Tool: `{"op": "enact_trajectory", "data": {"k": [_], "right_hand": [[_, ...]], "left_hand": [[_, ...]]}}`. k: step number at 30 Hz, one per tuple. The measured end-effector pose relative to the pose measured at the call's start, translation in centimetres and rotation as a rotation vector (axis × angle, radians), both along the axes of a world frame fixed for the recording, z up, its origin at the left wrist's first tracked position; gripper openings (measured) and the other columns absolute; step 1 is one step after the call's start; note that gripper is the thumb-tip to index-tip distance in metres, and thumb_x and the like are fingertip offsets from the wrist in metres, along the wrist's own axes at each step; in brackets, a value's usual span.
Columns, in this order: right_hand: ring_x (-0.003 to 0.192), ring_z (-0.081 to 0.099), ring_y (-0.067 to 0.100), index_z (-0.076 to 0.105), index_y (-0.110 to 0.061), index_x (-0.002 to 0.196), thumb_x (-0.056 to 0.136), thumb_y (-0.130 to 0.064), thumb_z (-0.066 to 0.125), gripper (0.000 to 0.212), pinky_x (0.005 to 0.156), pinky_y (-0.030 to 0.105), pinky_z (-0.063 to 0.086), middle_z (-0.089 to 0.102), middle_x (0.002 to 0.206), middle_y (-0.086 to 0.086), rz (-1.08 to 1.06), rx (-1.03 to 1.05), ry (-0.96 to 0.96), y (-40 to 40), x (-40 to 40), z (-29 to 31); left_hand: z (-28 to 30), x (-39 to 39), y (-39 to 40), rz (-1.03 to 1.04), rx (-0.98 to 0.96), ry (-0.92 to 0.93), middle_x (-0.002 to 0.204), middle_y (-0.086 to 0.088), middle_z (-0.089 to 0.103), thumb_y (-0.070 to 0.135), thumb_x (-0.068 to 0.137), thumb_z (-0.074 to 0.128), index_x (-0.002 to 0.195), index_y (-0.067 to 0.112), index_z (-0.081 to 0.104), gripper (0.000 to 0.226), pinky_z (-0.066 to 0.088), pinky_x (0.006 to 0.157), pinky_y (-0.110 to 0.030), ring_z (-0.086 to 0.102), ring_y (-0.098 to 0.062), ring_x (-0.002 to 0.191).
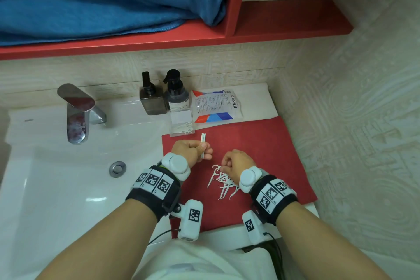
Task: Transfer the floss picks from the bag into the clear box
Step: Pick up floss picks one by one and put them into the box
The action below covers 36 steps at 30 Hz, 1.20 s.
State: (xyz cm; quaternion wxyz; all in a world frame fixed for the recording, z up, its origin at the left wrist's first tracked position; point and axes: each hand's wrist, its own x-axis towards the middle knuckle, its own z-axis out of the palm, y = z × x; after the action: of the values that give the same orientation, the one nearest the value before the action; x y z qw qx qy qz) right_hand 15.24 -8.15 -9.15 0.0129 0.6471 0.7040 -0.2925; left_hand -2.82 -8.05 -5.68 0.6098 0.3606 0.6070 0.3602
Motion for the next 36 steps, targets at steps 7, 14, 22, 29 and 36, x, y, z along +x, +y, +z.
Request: {"op": "enact_trajectory", "data": {"k": [7,14,22,29,36], "right_hand": [[0.084,0.052,0.012,0.057,-0.021,0.086,0.091,-0.028,0.065,0.011,0.076,0.026,0.040,0.054,0.088,-0.005,-0.054,-0.031,0.058,0.6,-0.3,-0.7],[0.063,0.058,0.008,0.057,-0.021,0.102,0.090,-0.014,0.063,0.015,0.053,0.015,0.040,0.057,0.072,-0.013,-0.167,0.002,0.212,1.5,-0.6,-0.4],[0.072,0.061,0.009,0.068,-0.026,0.087,0.085,-0.031,0.070,0.006,0.069,0.023,0.049,0.066,0.078,-0.010,-0.256,0.082,0.269,2.4,-0.4,-0.3],[0.058,0.068,0.009,0.074,-0.023,0.084,0.078,-0.033,0.079,0.012,0.064,0.027,0.059,0.070,0.069,-0.005,-0.278,0.079,0.426,2.6,-1.4,0.0],[0.070,0.068,0.009,0.078,-0.021,0.093,0.086,-0.028,0.070,0.013,0.073,0.031,0.058,0.074,0.079,-0.004,-0.204,0.207,0.426,1.6,-2.9,0.8]], "left_hand": [[-1.0,0.1,0.0,0.005,-0.027,-0.007,0.069,-0.004,0.072,0.007,0.093,0.058,0.083,0.005,0.070,0.015,0.053,0.068,-0.030,0.068,-0.011,0.056],[-1.7,0.2,0.4,-0.007,-0.057,0.023,0.071,-0.004,0.071,0.007,0.093,0.057,0.085,0.004,0.069,0.015,0.050,0.064,-0.026,0.067,-0.009,0.054],[-3.4,0.5,0.9,0.023,-0.114,0.017,0.070,-0.005,0.071,0.005,0.093,0.057,0.088,-0.001,0.069,0.014,0.053,0.071,-0.033,0.068,-0.010,0.055],[-4.0,0.7,1.2,0.050,-0.182,-0.038,0.083,-0.015,0.072,0.007,0.092,0.059,0.097,-0.005,0.068,0.015,0.057,0.060,-0.022,0.072,-0.015,0.062],[-3.9,1.1,1.5,0.110,-0.238,-0.105,0.073,-0.010,0.074,0.012,0.090,0.063,0.093,0.003,0.071,0.013,0.059,0.068,-0.029,0.072,-0.017,0.067]]}}
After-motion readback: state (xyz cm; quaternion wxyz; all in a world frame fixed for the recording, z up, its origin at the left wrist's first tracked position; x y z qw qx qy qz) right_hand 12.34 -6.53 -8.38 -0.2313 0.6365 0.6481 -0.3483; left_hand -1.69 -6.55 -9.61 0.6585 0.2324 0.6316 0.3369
